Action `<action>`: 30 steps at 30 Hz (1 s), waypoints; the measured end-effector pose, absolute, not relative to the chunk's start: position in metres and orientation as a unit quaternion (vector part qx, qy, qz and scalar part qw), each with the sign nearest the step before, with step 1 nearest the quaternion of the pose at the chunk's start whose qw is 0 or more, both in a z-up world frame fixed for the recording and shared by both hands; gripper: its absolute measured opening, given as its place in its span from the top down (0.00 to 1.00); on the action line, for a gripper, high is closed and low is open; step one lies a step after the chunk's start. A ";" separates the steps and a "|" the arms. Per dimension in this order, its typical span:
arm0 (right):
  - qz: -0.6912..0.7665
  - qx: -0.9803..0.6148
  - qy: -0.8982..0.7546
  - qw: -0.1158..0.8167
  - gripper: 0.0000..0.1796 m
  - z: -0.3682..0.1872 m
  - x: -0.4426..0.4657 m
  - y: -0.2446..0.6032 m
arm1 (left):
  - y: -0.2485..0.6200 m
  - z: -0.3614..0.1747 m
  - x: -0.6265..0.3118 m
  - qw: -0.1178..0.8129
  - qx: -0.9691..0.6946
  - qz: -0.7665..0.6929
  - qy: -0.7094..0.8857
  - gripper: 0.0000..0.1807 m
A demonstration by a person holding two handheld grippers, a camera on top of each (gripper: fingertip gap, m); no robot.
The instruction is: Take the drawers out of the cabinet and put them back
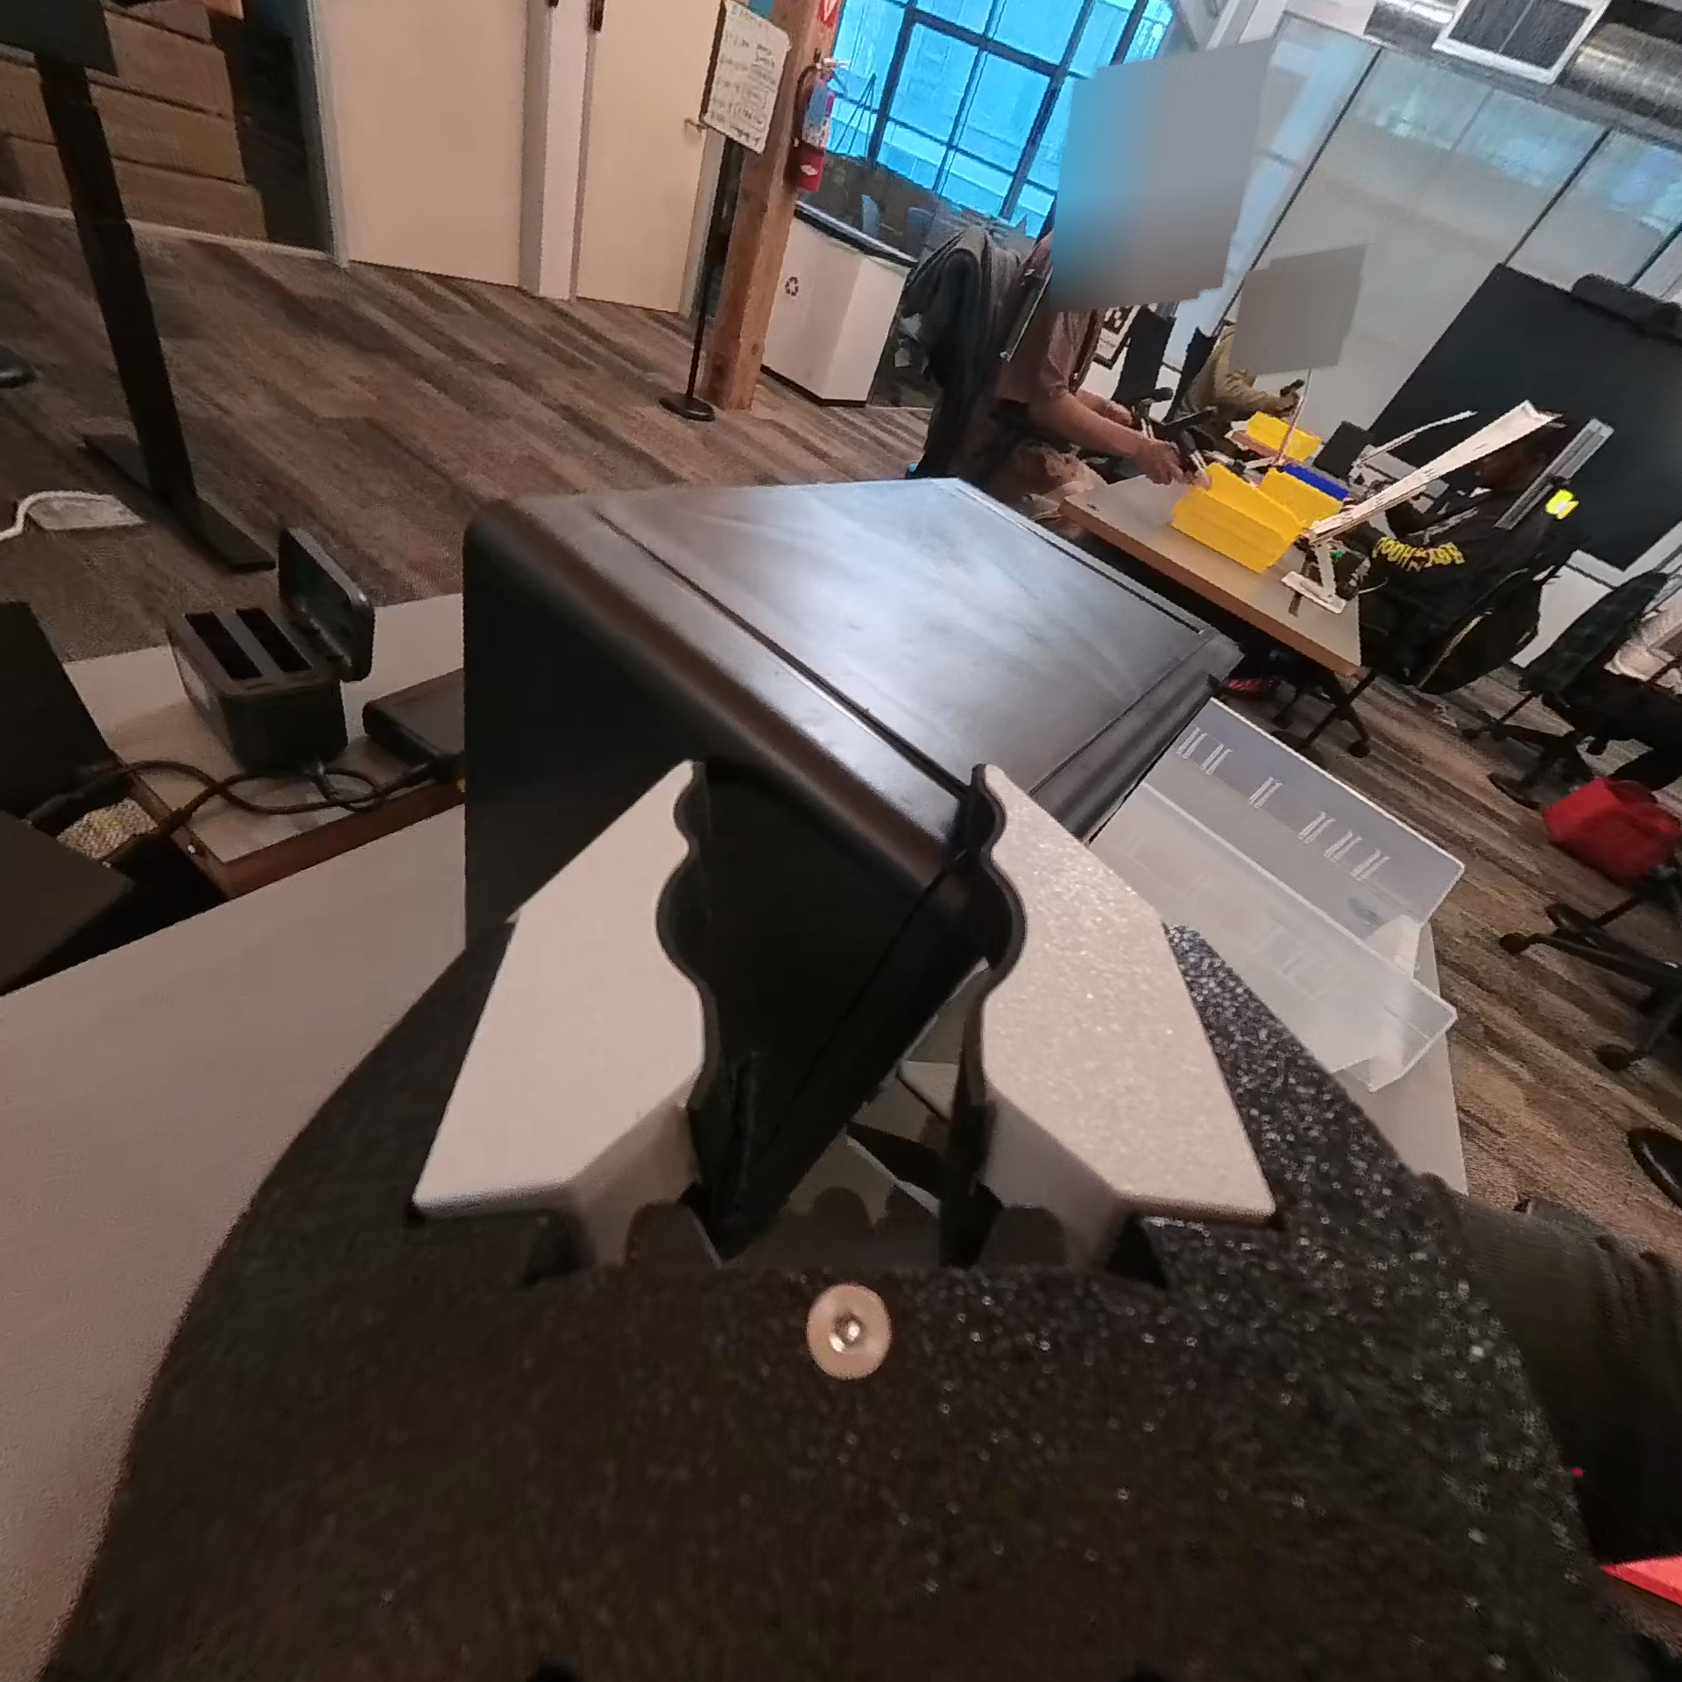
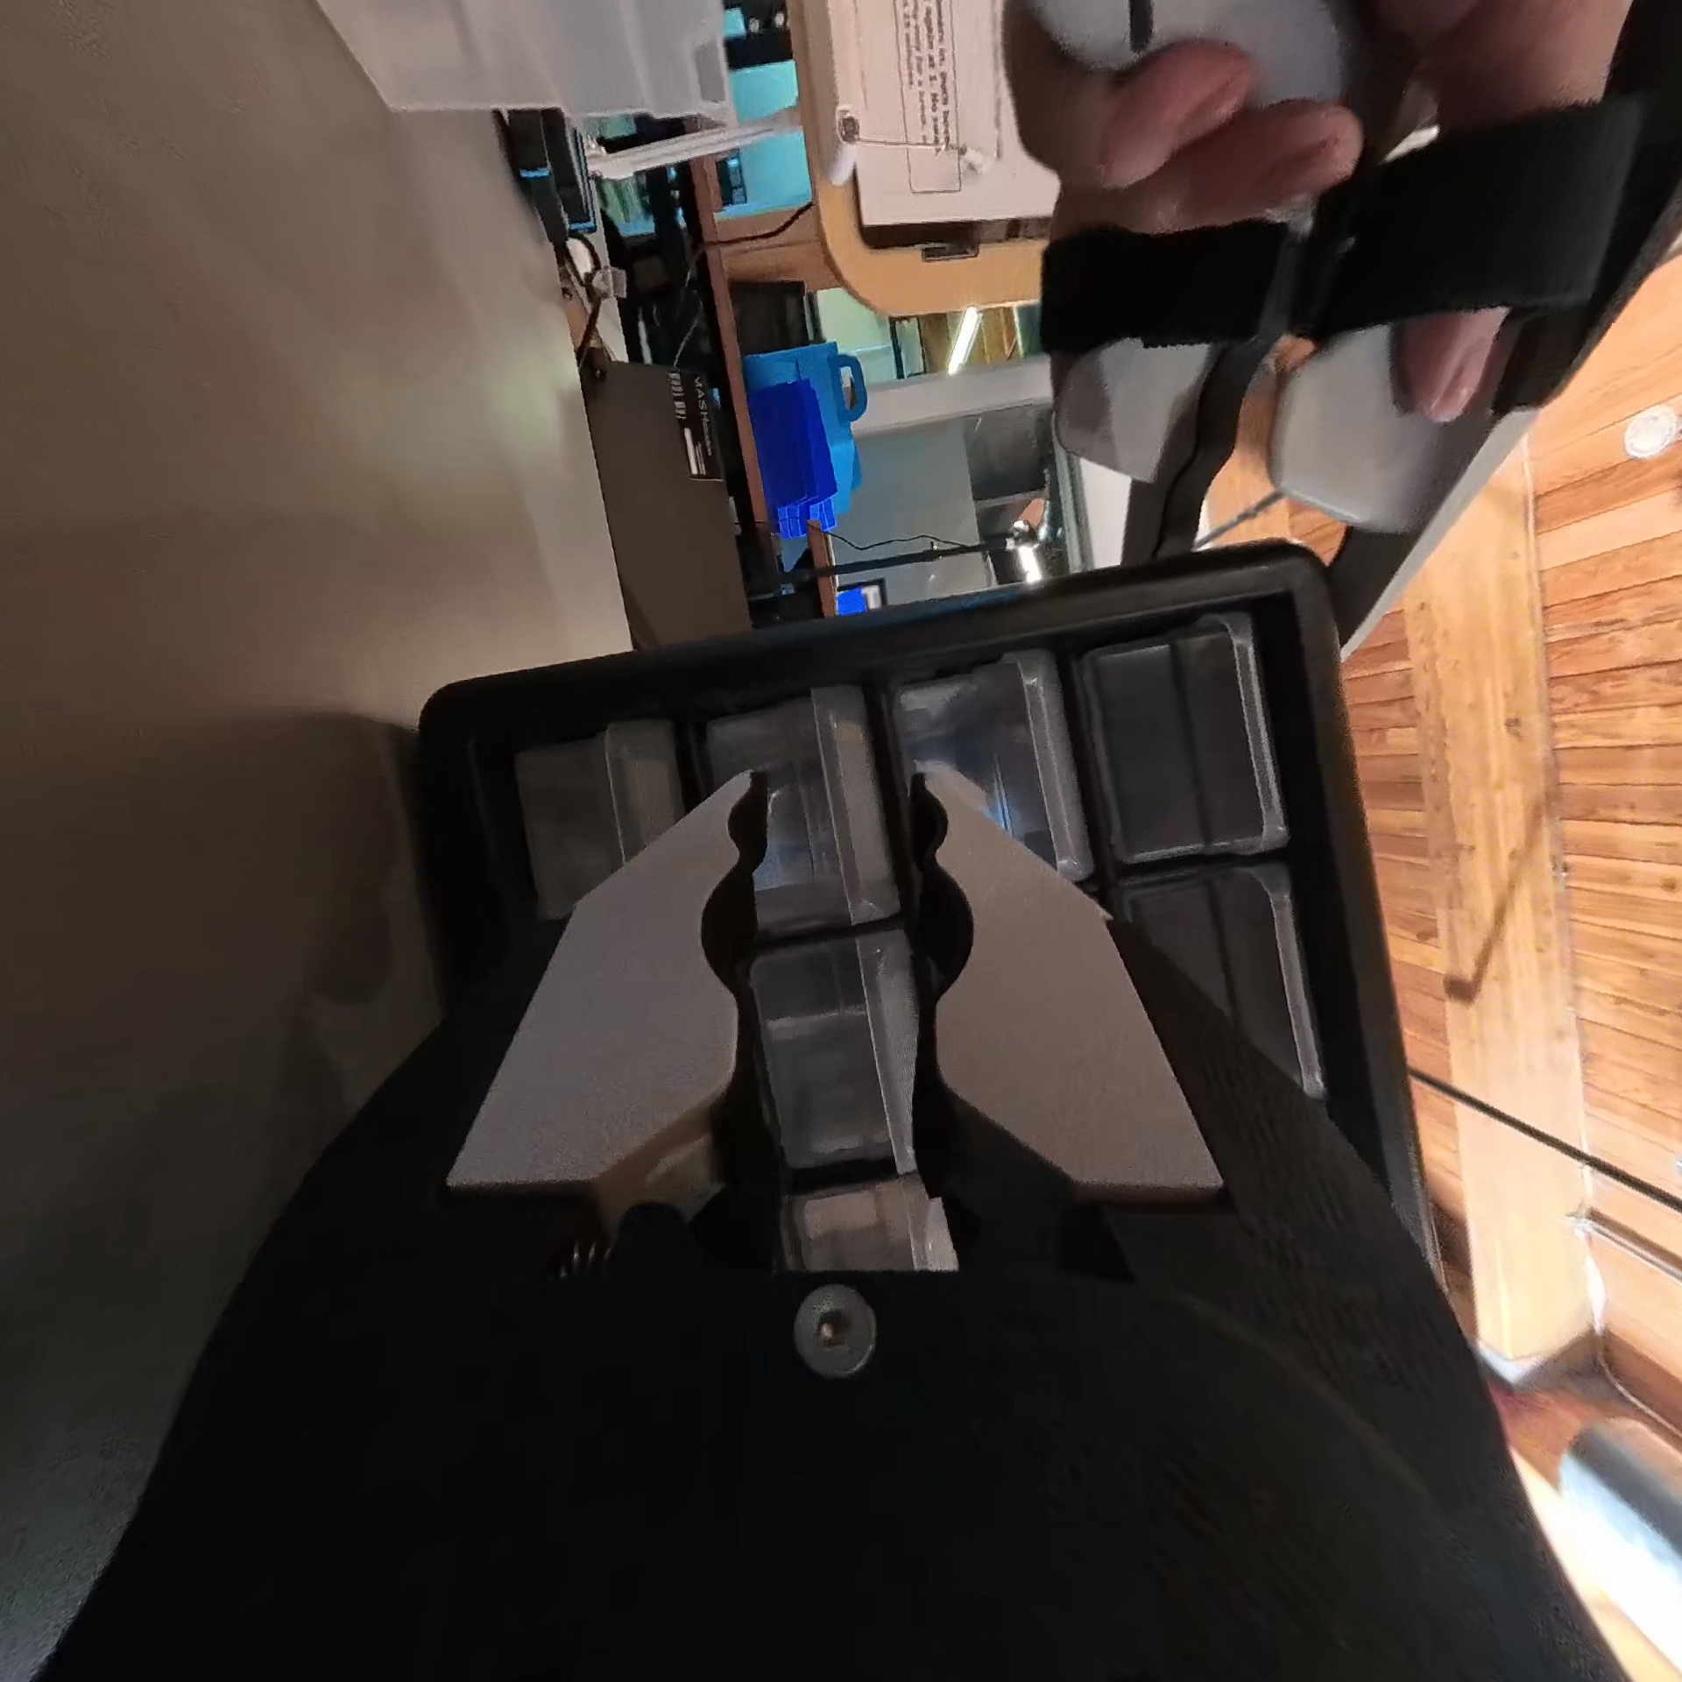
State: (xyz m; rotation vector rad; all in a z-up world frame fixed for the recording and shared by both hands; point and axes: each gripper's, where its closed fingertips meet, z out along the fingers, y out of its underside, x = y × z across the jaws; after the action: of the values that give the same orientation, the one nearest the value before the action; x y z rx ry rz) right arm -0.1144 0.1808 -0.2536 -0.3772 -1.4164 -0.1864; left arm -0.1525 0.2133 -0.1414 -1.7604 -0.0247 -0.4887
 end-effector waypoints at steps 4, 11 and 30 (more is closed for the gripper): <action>-0.075 -0.169 -0.646 0.741 0.84 -0.256 -0.112 0.188 | 0.213 -0.142 -0.150 0.601 -0.775 -0.196 -0.014 0.68; -0.100 -0.146 -0.646 0.743 0.85 -0.257 -0.116 0.195 | 0.213 -0.142 -0.150 0.603 -0.773 -0.198 -0.012 0.67; -0.145 -0.113 -0.644 0.742 0.98 -0.255 -0.115 0.187 | 0.216 -0.142 -0.149 0.600 -0.781 -0.171 -0.022 0.67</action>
State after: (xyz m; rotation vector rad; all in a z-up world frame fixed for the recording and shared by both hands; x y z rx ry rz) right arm -0.1146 0.1870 -0.2545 -0.2469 -1.4122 -0.3181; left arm -0.1495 0.2157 -0.1423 -1.8103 -0.0501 -0.3957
